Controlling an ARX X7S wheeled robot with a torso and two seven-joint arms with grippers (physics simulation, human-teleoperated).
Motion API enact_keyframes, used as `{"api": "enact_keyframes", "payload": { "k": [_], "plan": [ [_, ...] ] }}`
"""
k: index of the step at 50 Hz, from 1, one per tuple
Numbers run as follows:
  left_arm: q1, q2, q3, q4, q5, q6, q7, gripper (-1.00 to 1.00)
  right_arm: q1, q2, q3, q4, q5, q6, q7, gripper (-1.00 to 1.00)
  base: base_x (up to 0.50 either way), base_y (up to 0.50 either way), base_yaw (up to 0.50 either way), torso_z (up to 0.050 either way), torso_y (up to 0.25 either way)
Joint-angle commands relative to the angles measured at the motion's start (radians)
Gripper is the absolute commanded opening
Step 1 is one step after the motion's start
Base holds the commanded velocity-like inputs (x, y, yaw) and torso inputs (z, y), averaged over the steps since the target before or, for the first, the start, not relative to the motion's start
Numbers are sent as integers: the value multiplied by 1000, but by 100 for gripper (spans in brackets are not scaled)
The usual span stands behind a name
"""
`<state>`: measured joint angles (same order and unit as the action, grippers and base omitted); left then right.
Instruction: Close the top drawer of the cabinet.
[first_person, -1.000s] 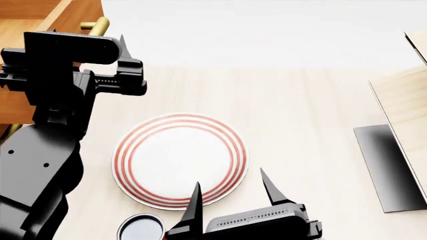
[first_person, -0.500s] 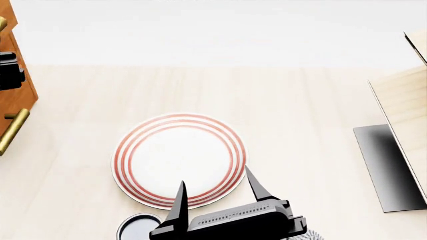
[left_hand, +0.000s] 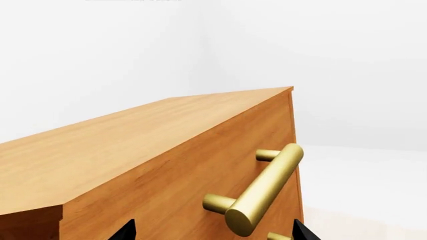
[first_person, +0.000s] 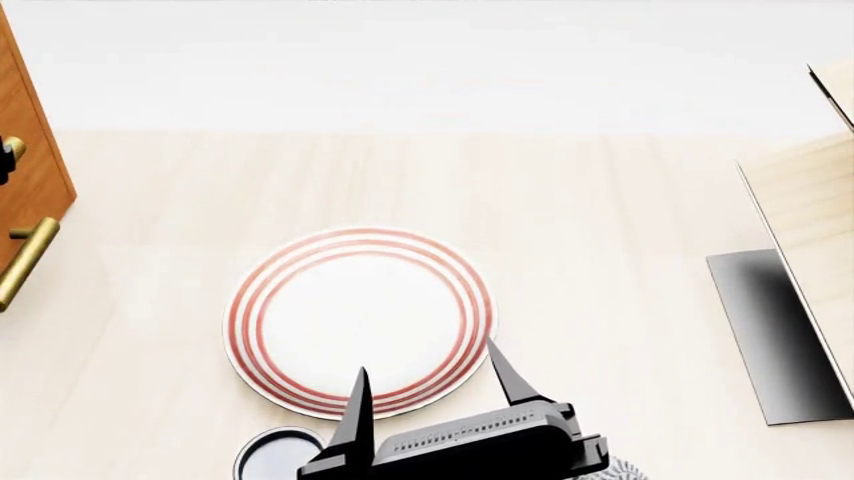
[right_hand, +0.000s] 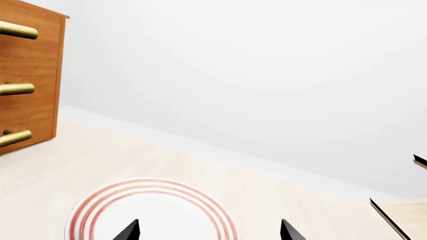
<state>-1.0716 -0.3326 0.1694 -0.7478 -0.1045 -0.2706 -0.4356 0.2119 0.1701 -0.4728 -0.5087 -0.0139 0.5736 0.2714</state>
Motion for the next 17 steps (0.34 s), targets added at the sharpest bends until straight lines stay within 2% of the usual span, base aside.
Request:
{"api": "enact_keyframes", "payload": {
  "k": [1,17],
  "plan": [
    [-1,-14,-7,-44,-10,14,-10,100,0,4,-2,14,8,-11,6,100,0,0,0,0,0],
    [-2,-14,-5,-43,-15,23,-2,100,8,5,-13,18,10,-4,20,100,0,0,0,0,0]
  ]
}}
